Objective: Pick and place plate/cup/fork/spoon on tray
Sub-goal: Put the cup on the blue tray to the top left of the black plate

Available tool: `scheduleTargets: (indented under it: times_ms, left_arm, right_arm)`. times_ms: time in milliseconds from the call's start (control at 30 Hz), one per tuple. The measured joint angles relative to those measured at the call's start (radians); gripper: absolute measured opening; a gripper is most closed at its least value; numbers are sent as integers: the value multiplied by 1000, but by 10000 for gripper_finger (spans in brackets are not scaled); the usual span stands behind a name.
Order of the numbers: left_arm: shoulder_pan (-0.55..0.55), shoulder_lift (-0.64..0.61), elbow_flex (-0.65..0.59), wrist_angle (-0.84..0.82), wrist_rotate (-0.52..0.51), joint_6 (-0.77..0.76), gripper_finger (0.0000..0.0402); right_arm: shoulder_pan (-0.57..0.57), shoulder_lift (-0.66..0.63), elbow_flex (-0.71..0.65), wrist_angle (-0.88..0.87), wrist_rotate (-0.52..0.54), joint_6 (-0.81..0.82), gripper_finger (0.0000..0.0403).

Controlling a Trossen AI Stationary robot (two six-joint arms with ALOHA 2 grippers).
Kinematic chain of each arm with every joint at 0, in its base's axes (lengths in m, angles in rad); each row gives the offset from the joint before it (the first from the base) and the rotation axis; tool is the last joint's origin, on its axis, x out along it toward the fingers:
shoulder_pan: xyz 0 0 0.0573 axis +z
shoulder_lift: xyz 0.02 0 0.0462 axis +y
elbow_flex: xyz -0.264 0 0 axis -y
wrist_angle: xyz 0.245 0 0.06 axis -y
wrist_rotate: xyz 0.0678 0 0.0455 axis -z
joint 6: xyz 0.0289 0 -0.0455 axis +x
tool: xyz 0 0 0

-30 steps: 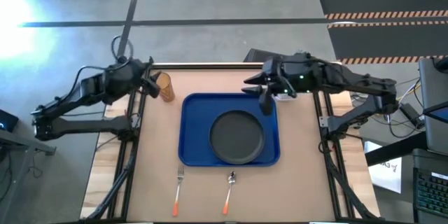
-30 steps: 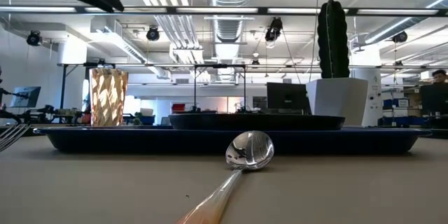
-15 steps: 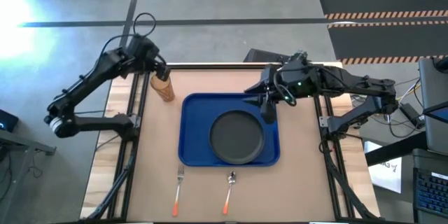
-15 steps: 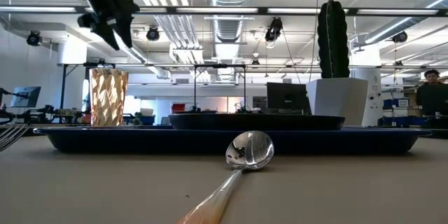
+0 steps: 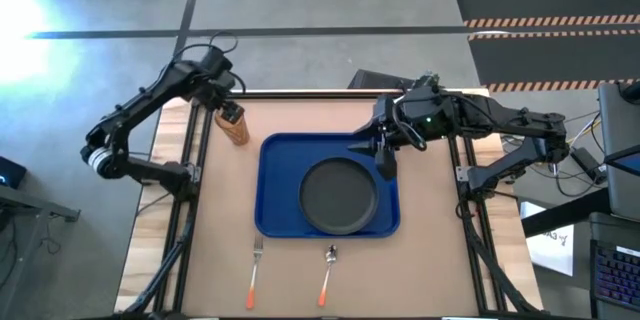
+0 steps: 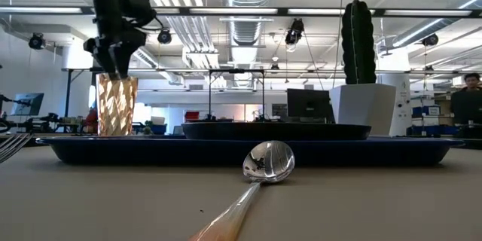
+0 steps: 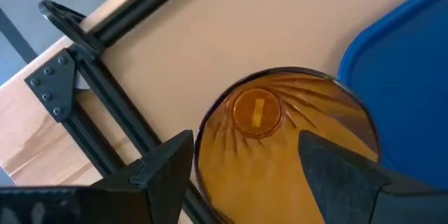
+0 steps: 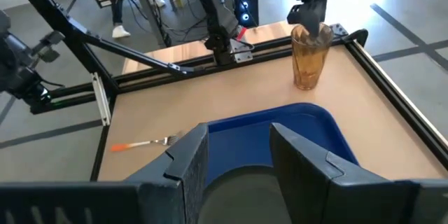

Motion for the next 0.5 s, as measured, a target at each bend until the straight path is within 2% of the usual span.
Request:
scheduleTargets:
  times_ms: [367, 433, 500]
  left_arm:
    - [0, 98, -16, 1, -4, 38, 235]
    - [0, 115, -16, -4, -3, 50, 217]
    - [-4, 128, -16, -4, -3, 60, 178]
  right_arm:
    - [0, 0, 0, 1, 8, -13, 141]
    - [0, 0, 0, 1, 8, -14, 141]
    - [0, 0, 0, 1, 9, -14, 141]
